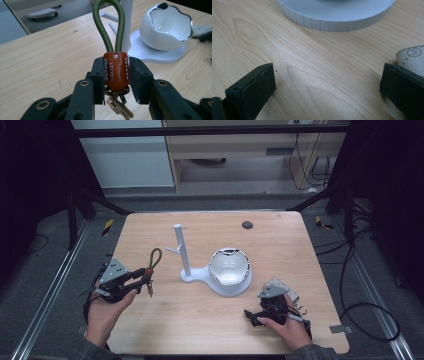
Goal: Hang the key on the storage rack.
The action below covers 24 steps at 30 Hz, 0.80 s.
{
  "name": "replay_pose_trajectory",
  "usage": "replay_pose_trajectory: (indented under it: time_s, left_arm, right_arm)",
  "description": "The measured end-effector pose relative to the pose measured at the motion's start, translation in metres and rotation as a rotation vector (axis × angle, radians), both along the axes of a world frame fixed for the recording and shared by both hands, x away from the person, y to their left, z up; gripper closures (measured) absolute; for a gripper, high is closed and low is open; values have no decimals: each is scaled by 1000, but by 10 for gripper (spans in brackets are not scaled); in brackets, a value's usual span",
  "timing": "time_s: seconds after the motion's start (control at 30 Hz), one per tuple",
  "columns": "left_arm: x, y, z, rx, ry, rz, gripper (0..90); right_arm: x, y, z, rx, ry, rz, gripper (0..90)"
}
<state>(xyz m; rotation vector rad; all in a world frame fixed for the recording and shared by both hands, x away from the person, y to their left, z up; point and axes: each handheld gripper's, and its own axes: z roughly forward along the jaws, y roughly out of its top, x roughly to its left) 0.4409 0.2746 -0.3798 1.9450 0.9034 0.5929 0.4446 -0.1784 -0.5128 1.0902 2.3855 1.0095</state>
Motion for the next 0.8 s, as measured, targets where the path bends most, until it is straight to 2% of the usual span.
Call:
replay_pose_trajectory:
  time_s: [0.47, 0.8]
  left_arm:
    - [-19, -7, 10, -51, -57, -27, 663]
    - [-14, -25, 17, -55, -87, -46, 663]
  right_arm:
    - [0, 0, 0, -1, -1, 1, 2]
    - [0, 0, 0, -1, -2, 1, 2]
